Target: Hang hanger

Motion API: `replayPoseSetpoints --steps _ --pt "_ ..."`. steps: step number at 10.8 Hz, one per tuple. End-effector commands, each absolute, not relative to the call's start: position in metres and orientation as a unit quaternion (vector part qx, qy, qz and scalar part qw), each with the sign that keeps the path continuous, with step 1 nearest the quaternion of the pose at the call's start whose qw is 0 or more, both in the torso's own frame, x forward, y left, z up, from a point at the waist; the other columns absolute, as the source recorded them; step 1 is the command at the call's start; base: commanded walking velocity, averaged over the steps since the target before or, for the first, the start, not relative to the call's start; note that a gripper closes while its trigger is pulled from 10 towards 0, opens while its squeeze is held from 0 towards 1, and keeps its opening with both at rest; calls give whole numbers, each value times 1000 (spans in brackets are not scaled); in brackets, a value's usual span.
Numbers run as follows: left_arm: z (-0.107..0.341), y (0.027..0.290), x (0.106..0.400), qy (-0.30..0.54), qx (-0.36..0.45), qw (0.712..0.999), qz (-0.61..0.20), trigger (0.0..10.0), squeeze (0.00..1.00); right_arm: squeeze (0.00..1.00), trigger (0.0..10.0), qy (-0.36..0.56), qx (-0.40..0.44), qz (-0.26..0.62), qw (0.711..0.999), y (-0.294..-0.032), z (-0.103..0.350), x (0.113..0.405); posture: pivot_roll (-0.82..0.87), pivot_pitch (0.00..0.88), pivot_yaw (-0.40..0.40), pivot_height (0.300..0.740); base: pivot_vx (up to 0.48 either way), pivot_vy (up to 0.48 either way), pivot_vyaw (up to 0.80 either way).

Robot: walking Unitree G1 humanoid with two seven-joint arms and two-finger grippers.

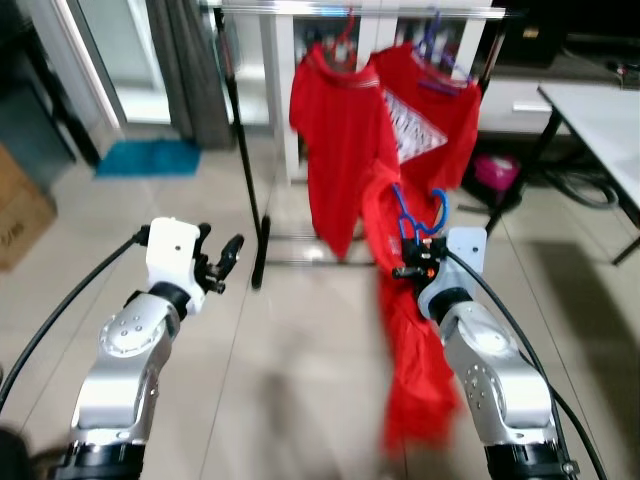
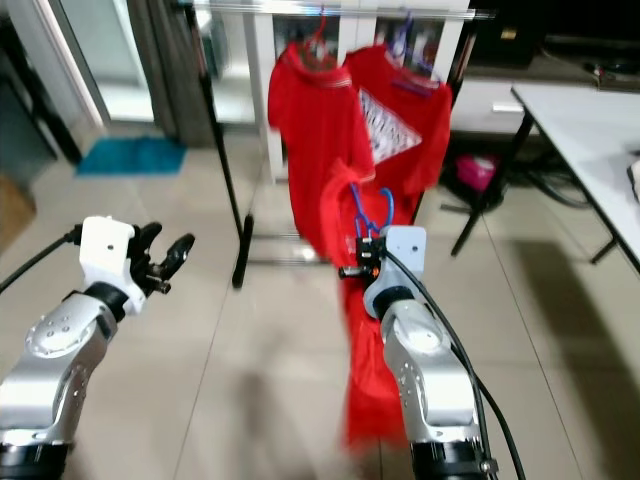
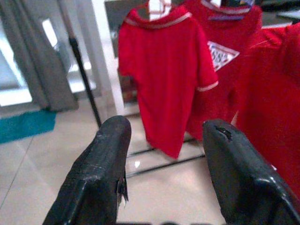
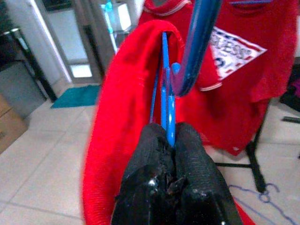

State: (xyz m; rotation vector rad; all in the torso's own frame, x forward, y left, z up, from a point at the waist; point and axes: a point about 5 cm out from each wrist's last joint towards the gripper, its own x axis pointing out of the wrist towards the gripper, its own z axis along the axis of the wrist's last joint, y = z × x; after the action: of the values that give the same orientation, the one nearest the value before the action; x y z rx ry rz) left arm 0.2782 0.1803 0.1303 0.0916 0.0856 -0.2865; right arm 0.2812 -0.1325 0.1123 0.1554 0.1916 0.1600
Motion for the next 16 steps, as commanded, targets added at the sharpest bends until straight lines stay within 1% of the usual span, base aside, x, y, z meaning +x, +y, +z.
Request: replayPoseSetpoints --steps 1,3,5,8,9,12,13,16 --pt "133 173 280 38 54 985 -158 10000 0 0 10000 81 85 72 990 -136 118 283 -57 0 10 740 446 0 0" --pt "134 172 281 37 52 985 -158 10000 0 0 10000 80 79 77 991 -135 119 284 -59 0 10 740 441 0 0" --pt "135 171 282 34 53 986 -157 10000 0 0 10000 78 45 83 992 -135 120 285 -53 0 -4 740 444 0 0" --pt "137 170 280 29 50 986 -156 10000 0 0 10000 88 53 109 989 -127 117 285 -46 0 -20 740 444 0 0" --pt "137 169 280 28 52 986 -157 10000 0 0 10000 89 28 110 990 -128 117 286 -46 0 -24 740 446 0 0" --pt "136 168 279 30 53 986 -157 10000 0 0 10000 95 15 114 989 -129 116 285 -52 0 -30 740 446 0 706" --pt "135 167 278 32 52 986 -157 10000 0 0 10000 96 34 108 989 -131 115 284 -52 0 -30 740 450 0 0" --pt "134 165 276 38 57 981 -179 10000 0 0 10000 89 29 105 990 -130 118 286 -46 0 -31 740 446 0 0"
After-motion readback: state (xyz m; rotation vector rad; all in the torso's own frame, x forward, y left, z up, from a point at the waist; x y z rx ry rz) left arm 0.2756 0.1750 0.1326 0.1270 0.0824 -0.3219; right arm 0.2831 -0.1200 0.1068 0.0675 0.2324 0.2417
